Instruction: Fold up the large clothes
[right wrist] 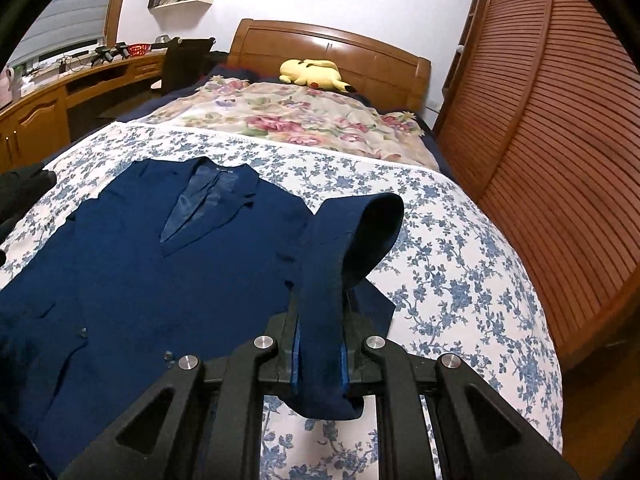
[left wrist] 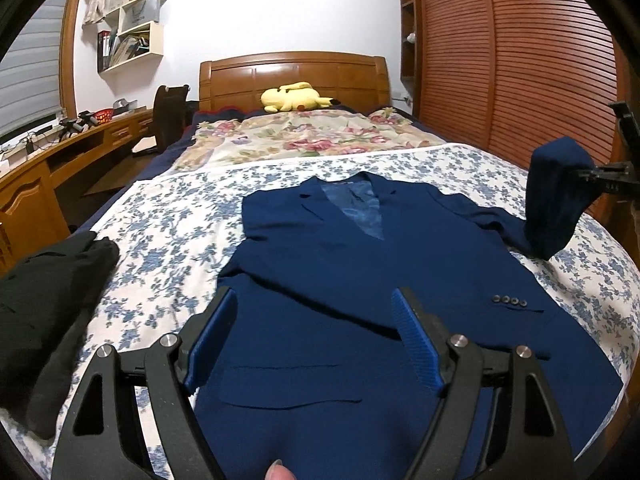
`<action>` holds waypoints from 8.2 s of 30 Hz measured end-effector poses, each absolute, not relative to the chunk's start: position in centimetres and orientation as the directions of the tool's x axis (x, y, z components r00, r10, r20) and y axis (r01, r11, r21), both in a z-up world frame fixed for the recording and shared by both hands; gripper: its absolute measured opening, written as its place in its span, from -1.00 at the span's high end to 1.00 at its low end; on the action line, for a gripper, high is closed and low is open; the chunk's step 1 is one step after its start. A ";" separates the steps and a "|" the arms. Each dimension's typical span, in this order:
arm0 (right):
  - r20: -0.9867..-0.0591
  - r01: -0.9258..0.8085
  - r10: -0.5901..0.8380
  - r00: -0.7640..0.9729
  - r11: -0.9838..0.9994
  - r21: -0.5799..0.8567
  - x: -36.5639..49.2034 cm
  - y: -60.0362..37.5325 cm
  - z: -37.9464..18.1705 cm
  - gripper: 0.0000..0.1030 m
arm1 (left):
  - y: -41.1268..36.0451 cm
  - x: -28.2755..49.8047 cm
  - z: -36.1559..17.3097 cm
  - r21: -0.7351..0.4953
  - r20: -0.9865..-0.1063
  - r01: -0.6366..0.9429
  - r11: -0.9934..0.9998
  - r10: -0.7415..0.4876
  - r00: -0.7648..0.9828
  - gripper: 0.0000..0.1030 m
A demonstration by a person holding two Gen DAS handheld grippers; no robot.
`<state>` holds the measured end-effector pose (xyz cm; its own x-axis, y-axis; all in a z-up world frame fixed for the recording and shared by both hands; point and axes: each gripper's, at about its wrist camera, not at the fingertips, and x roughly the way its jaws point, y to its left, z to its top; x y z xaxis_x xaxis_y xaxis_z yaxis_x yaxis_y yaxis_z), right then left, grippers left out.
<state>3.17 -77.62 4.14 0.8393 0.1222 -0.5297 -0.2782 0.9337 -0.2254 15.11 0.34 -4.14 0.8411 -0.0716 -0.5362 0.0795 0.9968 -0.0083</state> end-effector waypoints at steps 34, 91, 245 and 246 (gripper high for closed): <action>-0.561 -0.706 0.532 0.634 0.695 -0.139 -3.3 -58.1 7.6 0.10 | 12.4 12.4 -4.1 -0.059 -0.537 -0.097 0.994 0.050 0.842 -0.55; -0.687 -0.541 0.366 0.628 0.840 -0.048 -7.1 -66.6 -8.3 0.09 | 9.1 8.6 -5.7 -0.023 -0.623 0.005 1.000 -0.018 0.782 -0.55; -0.532 -0.365 0.222 0.817 0.913 -0.180 5.3 -66.7 -4.3 0.06 | 6.5 19.3 -2.1 -0.039 -0.564 0.063 0.997 -0.074 0.823 0.81; -0.527 -0.368 0.225 0.820 0.912 -0.182 5.1 -66.6 -4.0 0.02 | 6.5 19.2 -2.1 -0.040 -0.560 0.064 0.997 -0.075 0.825 0.74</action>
